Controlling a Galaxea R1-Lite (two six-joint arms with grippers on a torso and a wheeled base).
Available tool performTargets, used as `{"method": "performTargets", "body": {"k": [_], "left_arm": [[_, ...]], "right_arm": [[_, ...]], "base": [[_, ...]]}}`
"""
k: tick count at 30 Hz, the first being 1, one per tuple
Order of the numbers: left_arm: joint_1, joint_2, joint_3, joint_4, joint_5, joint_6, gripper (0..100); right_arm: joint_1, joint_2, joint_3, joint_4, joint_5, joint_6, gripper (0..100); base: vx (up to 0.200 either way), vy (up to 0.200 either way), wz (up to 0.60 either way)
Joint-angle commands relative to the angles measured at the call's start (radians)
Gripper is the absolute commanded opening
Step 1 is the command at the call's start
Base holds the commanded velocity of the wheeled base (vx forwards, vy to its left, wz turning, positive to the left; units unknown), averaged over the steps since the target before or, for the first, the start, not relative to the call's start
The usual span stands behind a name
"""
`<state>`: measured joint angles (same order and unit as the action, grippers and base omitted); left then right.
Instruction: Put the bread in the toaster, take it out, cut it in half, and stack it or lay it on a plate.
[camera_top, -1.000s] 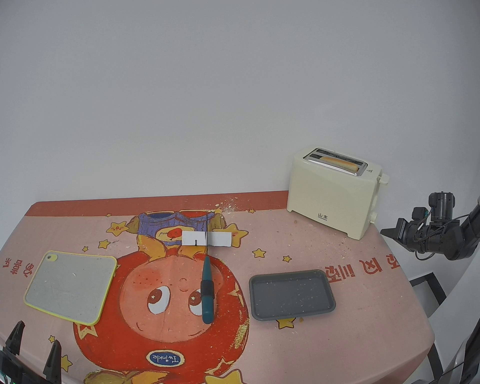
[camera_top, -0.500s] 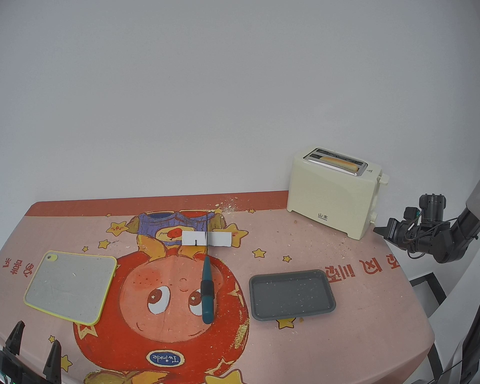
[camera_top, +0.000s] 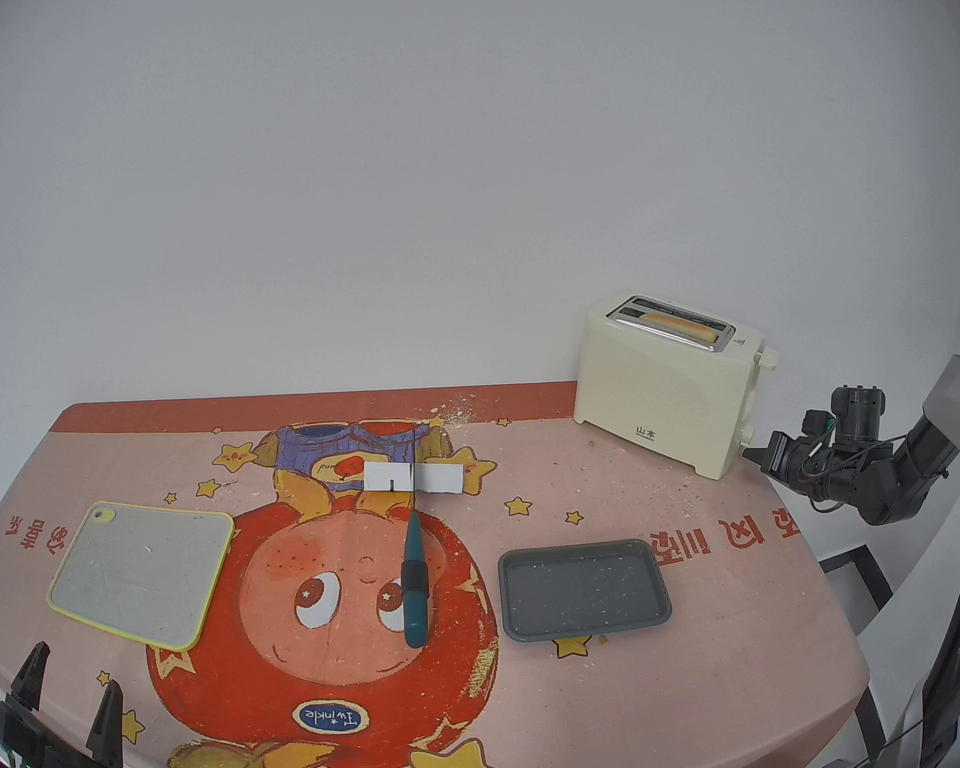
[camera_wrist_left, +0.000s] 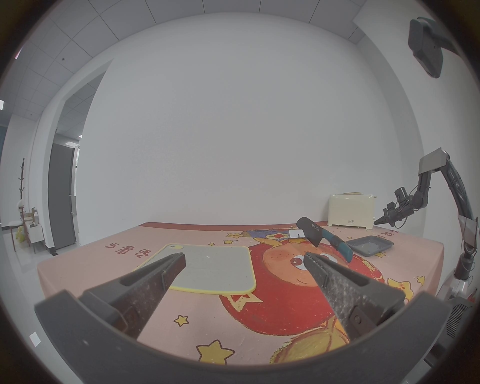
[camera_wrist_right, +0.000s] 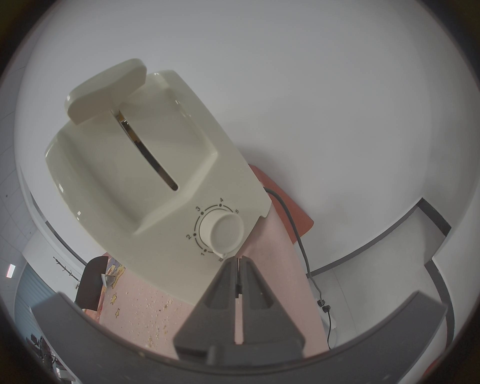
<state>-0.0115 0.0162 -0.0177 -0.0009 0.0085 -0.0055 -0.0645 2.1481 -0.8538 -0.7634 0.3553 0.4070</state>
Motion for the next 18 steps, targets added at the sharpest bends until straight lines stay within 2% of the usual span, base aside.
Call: {"method": "performTargets", "body": {"k": [1, 18], "left_arm": [[0.001, -0.005, 0.018, -0.001, 0.001, -0.001, 100], [0.001, -0.005, 0.018, -0.001, 0.001, -0.001, 100]], "right_arm": [[0.000, 0.001, -0.002, -0.001, 0.002, -0.001, 0], [0.008, -0.007, -0.004, -0.001, 0.001, 0.001, 0]], "base": [[0.000, 0.000, 0.00], [0.000, 0.000, 0.00]]}}
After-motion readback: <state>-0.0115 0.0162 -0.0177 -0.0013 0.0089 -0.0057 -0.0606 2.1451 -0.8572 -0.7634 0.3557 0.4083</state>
